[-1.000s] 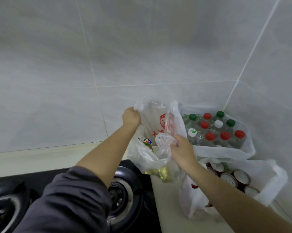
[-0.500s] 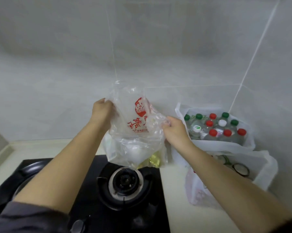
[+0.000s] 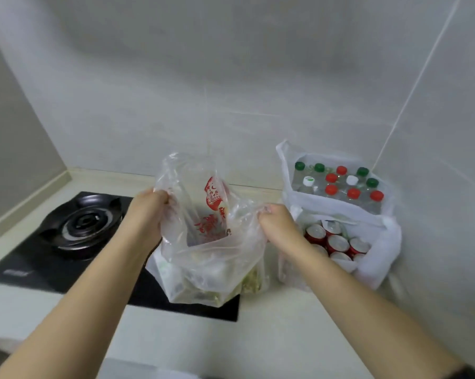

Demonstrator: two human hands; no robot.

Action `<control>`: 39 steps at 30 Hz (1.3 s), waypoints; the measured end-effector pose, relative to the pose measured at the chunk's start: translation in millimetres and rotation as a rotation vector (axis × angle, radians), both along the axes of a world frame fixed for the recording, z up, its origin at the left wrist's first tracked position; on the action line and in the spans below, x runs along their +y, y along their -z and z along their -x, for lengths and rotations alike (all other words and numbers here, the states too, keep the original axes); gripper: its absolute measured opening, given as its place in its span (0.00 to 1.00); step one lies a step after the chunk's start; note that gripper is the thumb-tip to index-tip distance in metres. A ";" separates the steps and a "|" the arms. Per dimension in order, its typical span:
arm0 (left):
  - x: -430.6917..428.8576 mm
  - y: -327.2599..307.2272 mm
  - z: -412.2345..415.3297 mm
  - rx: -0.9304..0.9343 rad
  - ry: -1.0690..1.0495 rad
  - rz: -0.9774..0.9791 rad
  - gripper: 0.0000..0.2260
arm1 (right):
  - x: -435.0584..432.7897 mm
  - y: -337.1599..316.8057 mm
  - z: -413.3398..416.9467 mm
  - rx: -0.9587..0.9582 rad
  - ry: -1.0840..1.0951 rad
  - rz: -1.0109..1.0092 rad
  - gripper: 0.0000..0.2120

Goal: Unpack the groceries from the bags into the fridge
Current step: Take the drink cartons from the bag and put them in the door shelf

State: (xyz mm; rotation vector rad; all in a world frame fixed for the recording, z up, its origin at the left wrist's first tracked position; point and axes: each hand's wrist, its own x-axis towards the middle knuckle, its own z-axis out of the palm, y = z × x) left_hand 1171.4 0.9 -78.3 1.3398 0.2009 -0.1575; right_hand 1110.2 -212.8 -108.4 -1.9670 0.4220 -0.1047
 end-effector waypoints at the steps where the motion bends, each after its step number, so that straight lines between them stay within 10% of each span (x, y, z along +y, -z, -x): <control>1: -4.4 4.0 18.2 -0.007 -0.012 -0.009 0.11 | -6.3 1.6 14.7 0.012 -0.011 0.012 0.14; 13: -97.4 42.5 144.7 0.130 0.070 -0.108 0.12 | -103.3 43.2 129.9 0.119 0.144 0.006 0.12; 39: -146.6 128.7 132.1 0.244 -0.092 -0.276 0.07 | -178.3 111.0 151.5 0.036 0.210 0.186 0.07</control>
